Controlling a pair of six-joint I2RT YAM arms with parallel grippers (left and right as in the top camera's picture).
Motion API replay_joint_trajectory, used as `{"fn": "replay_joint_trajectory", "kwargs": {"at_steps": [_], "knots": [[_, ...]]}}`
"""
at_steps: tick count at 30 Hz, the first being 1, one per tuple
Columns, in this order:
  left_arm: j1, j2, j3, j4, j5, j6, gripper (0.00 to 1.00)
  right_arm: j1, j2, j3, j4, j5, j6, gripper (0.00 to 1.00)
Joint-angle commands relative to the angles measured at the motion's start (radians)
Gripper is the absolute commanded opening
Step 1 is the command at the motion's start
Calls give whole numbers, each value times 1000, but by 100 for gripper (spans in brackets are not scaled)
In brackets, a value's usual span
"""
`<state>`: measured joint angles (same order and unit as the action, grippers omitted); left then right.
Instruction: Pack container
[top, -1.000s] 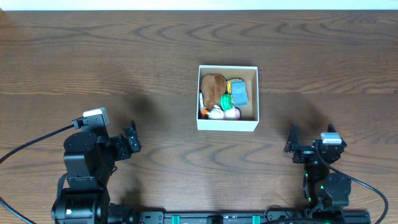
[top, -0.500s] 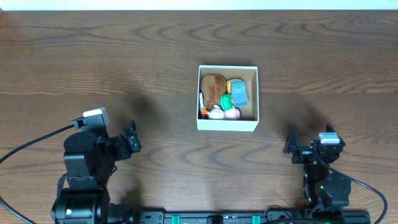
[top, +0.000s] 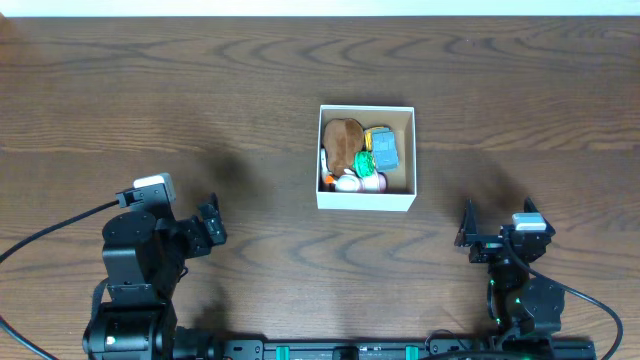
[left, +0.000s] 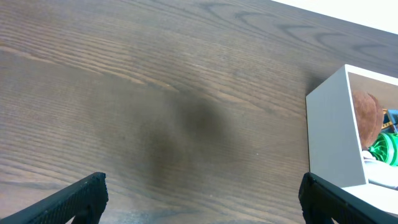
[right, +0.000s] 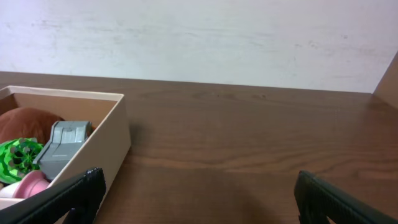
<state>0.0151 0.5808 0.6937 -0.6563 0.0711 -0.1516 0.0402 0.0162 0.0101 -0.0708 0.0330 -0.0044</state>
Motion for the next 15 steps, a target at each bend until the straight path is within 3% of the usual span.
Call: {"fn": "replay_joint_trajectory", "kwargs": {"at_steps": [1, 15], "knots": [[2, -1, -3, -2, -8, 20, 98, -7, -11, -5, -2, -7, -4, 99], [2, -1, -3, -10, -9, 21, 98, -7, -11, -5, -2, -7, -4, 99]]}}
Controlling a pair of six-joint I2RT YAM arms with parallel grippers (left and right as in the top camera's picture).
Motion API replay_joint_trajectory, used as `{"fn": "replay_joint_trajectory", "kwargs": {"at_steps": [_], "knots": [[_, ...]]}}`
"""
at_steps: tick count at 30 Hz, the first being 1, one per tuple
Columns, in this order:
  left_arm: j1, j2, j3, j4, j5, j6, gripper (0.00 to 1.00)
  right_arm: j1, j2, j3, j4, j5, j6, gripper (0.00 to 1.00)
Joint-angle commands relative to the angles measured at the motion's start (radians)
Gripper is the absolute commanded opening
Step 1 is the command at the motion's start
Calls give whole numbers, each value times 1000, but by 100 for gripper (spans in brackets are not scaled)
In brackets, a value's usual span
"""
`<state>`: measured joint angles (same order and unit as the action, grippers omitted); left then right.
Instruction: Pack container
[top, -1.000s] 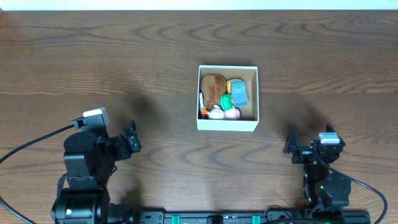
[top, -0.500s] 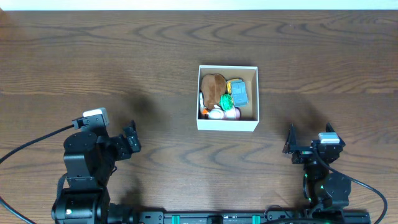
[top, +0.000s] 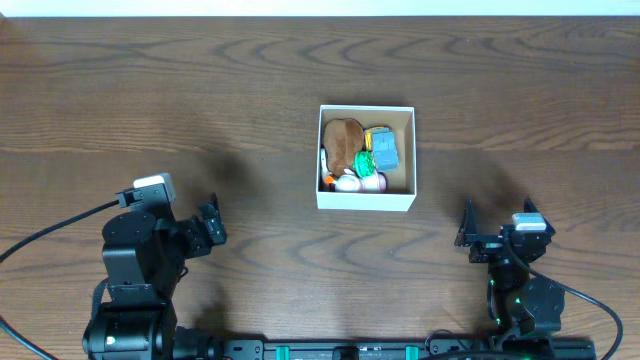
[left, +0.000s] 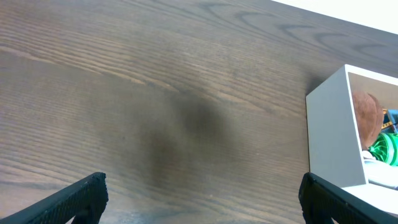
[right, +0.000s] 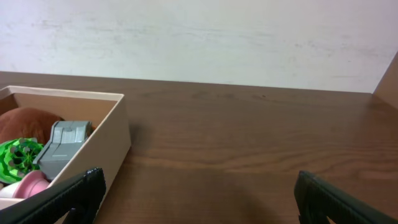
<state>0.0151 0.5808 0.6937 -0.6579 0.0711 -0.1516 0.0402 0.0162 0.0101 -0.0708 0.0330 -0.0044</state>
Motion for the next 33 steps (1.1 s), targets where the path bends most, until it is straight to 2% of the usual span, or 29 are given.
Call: {"fn": "replay_joint_trajectory", "kwargs": {"at_steps": [1, 6, 12, 15, 18, 22, 30, 33], "knots": [[2, -2, -4, -8, -8, 20, 98, -7, -11, -5, -2, -7, -4, 99], [2, -25, -51, 108, 51, 16, 98, -7, -11, -5, -2, -7, -4, 99], [1, -171, -299, 417, 52, 16, 98, -7, -11, -5, -2, -7, -4, 99], [1, -276, -416, 519, 48, 17, 98, -7, -11, -5, -2, -7, -4, 99], [2, -370, -486, 537, 48, 44, 98, -7, -11, -5, -2, -7, -4, 99], [2, -459, -536, 537, 44, 136, 98, -7, -11, -5, -2, -7, -4, 99], [2, -544, -562, 536, -5, 280, 98, -7, -11, -5, -2, -7, -4, 99], [2, -566, -566, 532, -18, 301, 98, -7, -11, -5, -2, -7, -4, 99]]}}
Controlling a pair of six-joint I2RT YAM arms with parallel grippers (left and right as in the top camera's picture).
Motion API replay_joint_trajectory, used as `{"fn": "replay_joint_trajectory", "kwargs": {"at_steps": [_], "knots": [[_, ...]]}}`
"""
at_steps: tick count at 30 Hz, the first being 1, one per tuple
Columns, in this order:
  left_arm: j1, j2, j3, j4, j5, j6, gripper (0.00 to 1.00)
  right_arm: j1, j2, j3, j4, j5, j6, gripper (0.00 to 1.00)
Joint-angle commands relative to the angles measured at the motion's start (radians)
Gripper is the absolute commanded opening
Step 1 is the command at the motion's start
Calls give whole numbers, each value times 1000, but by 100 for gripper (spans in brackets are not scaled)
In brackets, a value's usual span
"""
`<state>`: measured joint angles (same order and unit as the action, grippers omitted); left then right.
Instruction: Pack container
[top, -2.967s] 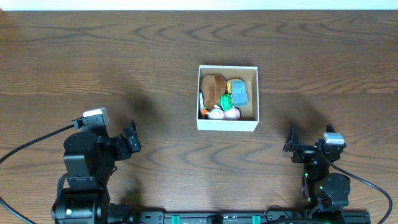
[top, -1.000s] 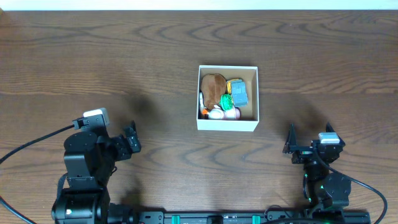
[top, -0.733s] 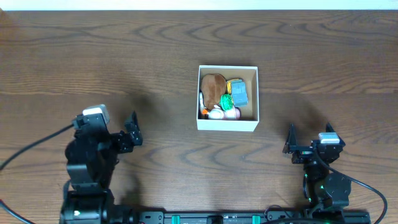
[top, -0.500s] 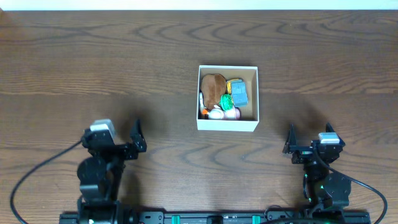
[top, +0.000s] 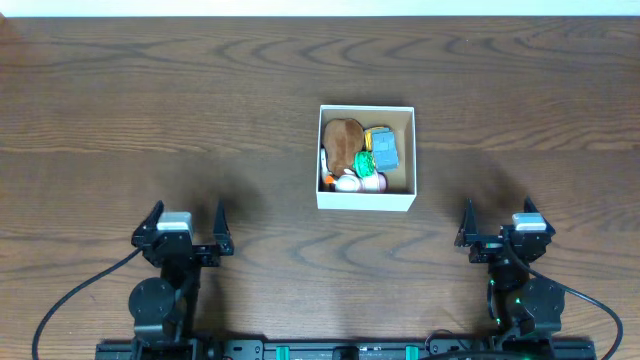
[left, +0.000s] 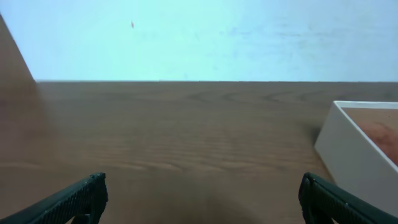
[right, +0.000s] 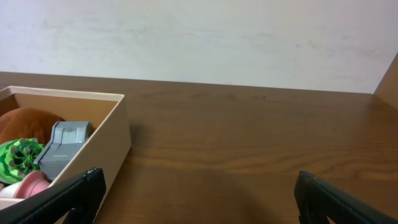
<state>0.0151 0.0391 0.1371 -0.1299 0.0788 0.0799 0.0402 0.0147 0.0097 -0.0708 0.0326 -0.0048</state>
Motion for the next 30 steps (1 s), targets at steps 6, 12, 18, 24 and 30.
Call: {"fn": "replay_joint_trajectory", "kwargs": {"at_steps": [6, 12, 18, 24, 30], "knots": [[1, -37, -52, 8, -34, 68, 98, -7, -10, -4, -2, -7, -3, 99], [1, -37, -90, 8, -26, 65, 98, -7, -10, -4, -2, -7, -4, 99], [2, -37, -111, 13, -36, 66, 98, -7, -10, -4, -2, -7, -3, 99], [2, -37, -111, 14, -39, 66, 98, -7, -10, -4, -2, -7, -4, 99], [2, -37, -132, 57, -38, 143, 98, -7, -10, -4, -2, -7, -4, 99]]}}
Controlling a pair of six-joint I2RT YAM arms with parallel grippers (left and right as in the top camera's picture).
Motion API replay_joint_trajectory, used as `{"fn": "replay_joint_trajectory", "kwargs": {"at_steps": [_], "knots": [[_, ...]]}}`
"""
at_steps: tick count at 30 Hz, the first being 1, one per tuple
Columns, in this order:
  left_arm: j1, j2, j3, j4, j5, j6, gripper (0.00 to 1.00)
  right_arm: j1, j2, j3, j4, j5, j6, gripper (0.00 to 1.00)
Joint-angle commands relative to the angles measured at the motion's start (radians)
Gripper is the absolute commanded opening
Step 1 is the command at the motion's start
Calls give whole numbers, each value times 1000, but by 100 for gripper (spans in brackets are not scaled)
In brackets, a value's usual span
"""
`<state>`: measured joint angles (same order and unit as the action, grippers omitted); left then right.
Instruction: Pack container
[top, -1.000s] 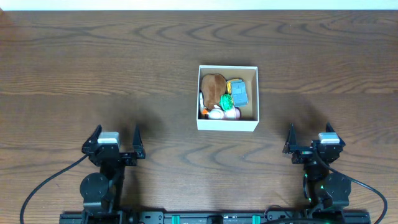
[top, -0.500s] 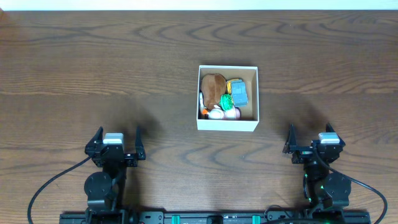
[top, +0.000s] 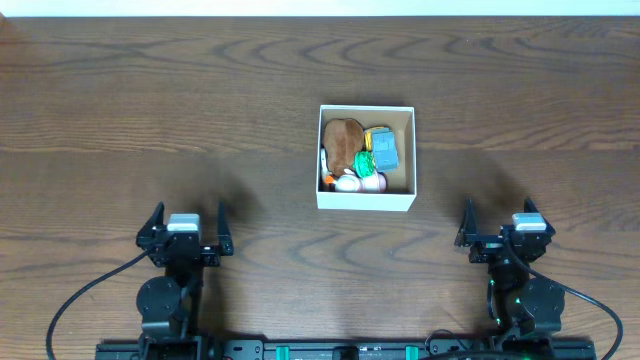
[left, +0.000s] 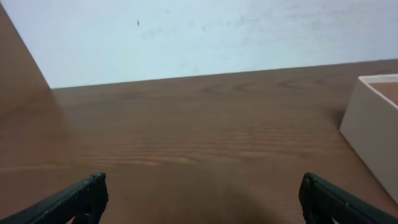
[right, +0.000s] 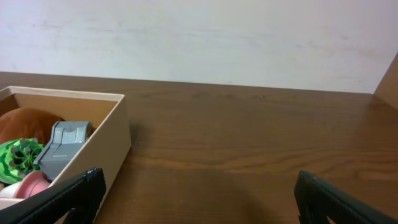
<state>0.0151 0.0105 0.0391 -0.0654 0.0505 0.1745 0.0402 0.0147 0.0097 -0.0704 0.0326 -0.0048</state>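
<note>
A white open box (top: 366, 202) stands at the middle of the table, holding a brown plush (top: 343, 142), a grey block (top: 384, 151), a green piece (top: 362, 160) and pink and white pieces (top: 360, 183). My left gripper (top: 185, 218) rests low at the near left, open and empty; its wrist view catches the box's corner (left: 373, 118). My right gripper (top: 497, 220) sits low at the near right, open and empty, with the box (right: 93, 152) to its left.
The dark wooden table (top: 150, 100) stretches around the box. A pale wall (right: 199, 37) rises behind the table's far edge. Black cables run from both arm bases at the near edge.
The left arm has shifted slightly right at the near edge, and its wrist view has turned a little. The right arm and the box have not moved.
At first my left arm was raised at the near left, its camera looking down at the table beside the box. By the last earlier moment it had folded down low at the near edge, looking level across the table. The right arm stayed parked throughout.
</note>
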Motion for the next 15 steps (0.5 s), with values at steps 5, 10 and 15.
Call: {"fn": "replay_joint_trajectory", "kwargs": {"at_steps": [5, 10, 15], "knots": [[2, -9, -35, 0, -10, 51, 98, -7, -10, -4, -3, -7, -3, 99], [2, -9, -35, 0, 3, 60, 98, -7, -10, -4, -3, -7, -3, 99], [2, -9, -35, 2, 10, 56, 98, -7, -10, -4, -3, -7, -3, 99]]}}
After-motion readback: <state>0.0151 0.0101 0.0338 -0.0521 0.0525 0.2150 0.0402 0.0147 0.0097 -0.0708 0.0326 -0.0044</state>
